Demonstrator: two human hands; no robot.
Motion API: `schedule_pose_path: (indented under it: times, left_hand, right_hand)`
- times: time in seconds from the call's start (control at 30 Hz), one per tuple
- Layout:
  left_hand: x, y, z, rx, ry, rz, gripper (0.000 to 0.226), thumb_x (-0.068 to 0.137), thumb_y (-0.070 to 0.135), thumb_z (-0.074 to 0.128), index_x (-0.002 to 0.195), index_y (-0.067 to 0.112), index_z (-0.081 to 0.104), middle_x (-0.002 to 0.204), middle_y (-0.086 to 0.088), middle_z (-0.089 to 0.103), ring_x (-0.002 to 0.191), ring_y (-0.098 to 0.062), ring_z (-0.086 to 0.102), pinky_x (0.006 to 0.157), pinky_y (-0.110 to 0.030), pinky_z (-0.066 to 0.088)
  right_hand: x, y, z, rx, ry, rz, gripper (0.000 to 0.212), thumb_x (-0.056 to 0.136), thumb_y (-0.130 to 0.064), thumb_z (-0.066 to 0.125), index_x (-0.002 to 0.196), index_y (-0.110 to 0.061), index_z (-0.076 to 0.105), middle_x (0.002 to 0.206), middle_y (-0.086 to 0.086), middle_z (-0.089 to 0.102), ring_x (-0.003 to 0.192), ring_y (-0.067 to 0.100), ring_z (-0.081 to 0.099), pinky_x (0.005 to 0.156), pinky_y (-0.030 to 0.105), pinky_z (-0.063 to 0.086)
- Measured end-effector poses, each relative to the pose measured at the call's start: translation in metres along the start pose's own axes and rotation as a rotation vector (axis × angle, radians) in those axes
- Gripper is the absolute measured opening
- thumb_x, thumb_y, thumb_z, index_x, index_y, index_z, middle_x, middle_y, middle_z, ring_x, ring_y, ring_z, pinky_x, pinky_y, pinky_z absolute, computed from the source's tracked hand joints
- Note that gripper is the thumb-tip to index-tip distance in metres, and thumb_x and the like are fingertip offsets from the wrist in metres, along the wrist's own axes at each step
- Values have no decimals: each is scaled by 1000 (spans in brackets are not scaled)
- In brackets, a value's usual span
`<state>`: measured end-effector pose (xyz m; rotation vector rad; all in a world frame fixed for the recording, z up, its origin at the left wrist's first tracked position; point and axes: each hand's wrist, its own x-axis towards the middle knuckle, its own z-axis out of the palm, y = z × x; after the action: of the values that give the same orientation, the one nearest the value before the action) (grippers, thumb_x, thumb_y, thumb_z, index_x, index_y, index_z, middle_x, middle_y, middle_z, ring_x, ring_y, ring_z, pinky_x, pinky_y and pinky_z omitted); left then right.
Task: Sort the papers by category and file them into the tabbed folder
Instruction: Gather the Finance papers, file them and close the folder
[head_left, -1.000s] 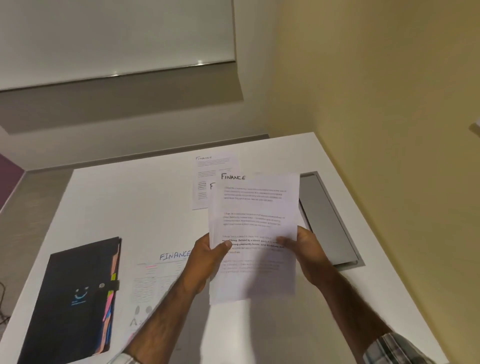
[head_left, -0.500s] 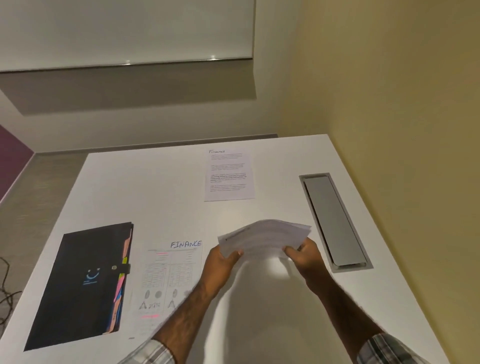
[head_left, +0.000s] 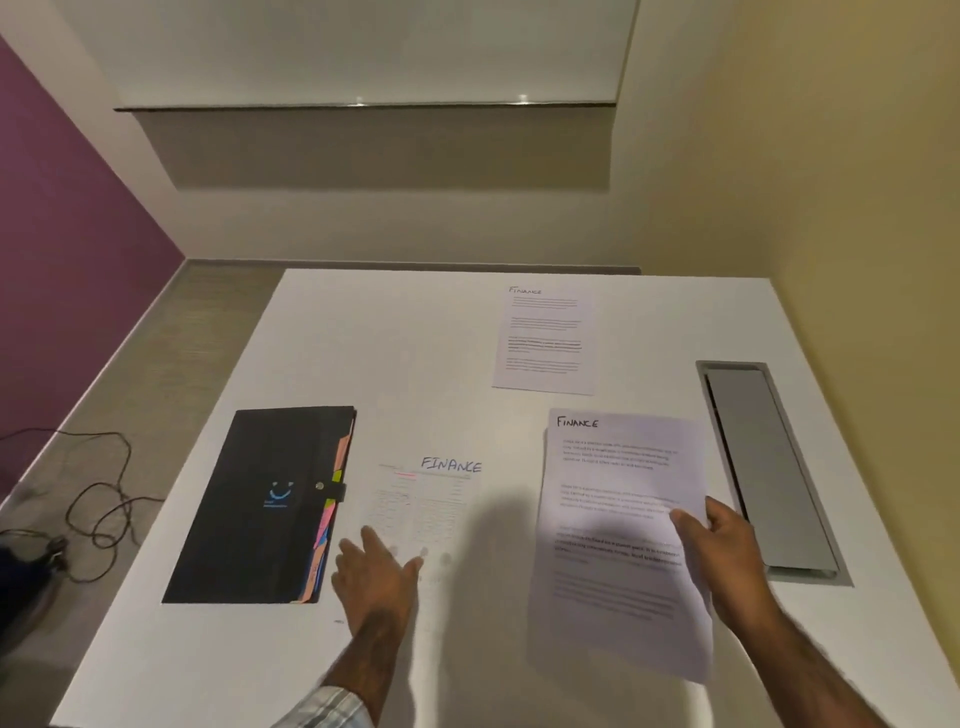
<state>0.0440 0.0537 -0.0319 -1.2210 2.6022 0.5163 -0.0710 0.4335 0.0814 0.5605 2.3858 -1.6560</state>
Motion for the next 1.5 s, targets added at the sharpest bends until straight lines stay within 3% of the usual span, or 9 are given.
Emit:
schedule_pose_path:
  times: [0.13, 0.3, 0.4, 0.63, 0.83, 1.13, 1.33, 1.43, 1.5]
  left_hand:
    - [8, 14, -4, 3, -59, 29, 91, 78, 63, 72, 147, 19, 34, 143, -15, 52, 130, -34, 55, 107, -47, 49]
    - [18, 27, -8, -15, -112, -34, 113, 75, 67, 73, 157, 16, 15, 157, -17, 35, 142, -38, 41, 113, -51, 39]
    - [24, 34, -13, 5, -135, -47, 113, 73, 63, 77, 157, 15, 17, 158, -16, 36, 142, -38, 42, 112, -50, 40]
    - [27, 36, -36, -79, -130, -114, 50, 84, 36, 78, 120, 7, 58, 119, -16, 59, 105, -34, 62, 86, -44, 56]
    - [32, 35, -49, -409, -158, 59, 4, 98, 12, 59, 102, 12, 59, 106, -12, 69, 95, -33, 68, 79, -36, 53]
    - [6, 73, -131, -1125, -446, 220, 23, 102, 3, 54, 117, 11, 69, 112, 0, 78, 104, -15, 74, 88, -26, 58]
    - [-19, 111, -135, -1084, -482, 235, 16, 99, 7, 60, 109, 6, 73, 105, -9, 79, 101, -32, 75, 94, -45, 58]
    - [-34, 126, -127, -1000, -315, 262, 10, 96, 12, 66, 98, 13, 76, 94, -5, 80, 94, -31, 76, 88, -46, 59]
    - [-40, 130, -124, -1025, -354, 248, 15, 97, 13, 65, 108, 16, 75, 102, -2, 80, 99, -25, 76, 94, -44, 58]
  right_hand:
    - [-3, 5, 1, 16, -4, 46, 19, 94, -14, 65, 110, -19, 74, 98, -1, 79, 85, 22, 77, 81, 43, 62]
    - [-8, 5, -1, 62, -11, 59, 19, 96, -9, 63, 112, -15, 72, 102, 1, 78, 89, 23, 76, 79, 35, 59]
    - [-8, 7, -3, 115, -9, 76, 24, 96, -3, 63, 117, -10, 71, 105, 5, 78, 92, 27, 76, 86, 41, 60]
    - [-10, 8, -6, 151, -5, 105, 24, 98, -2, 61, 120, -7, 69, 108, 7, 76, 96, 29, 74, 90, 43, 59]
    - [-5, 6, -9, 175, 16, 106, 24, 99, -2, 60, 120, -5, 69, 108, 9, 76, 95, 28, 74, 88, 39, 58]
    - [9, -12, -8, 224, 39, 99, 23, 100, -9, 60, 122, -10, 69, 107, 7, 77, 90, 26, 75, 73, 33, 59]
    - [2, -44, 18, 291, -127, 115, 20, 102, -13, 58, 118, -17, 68, 106, 3, 78, 89, 24, 77, 71, 35, 62]
    - [-4, -59, 30, 359, -226, 129, 23, 104, -15, 53, 122, -18, 68, 110, 1, 78, 96, 25, 77, 87, 47, 62]
    - [-7, -66, 35, 356, -263, 113, 27, 106, -19, 51, 127, -18, 67, 116, -2, 77, 104, 23, 75, 97, 50, 57]
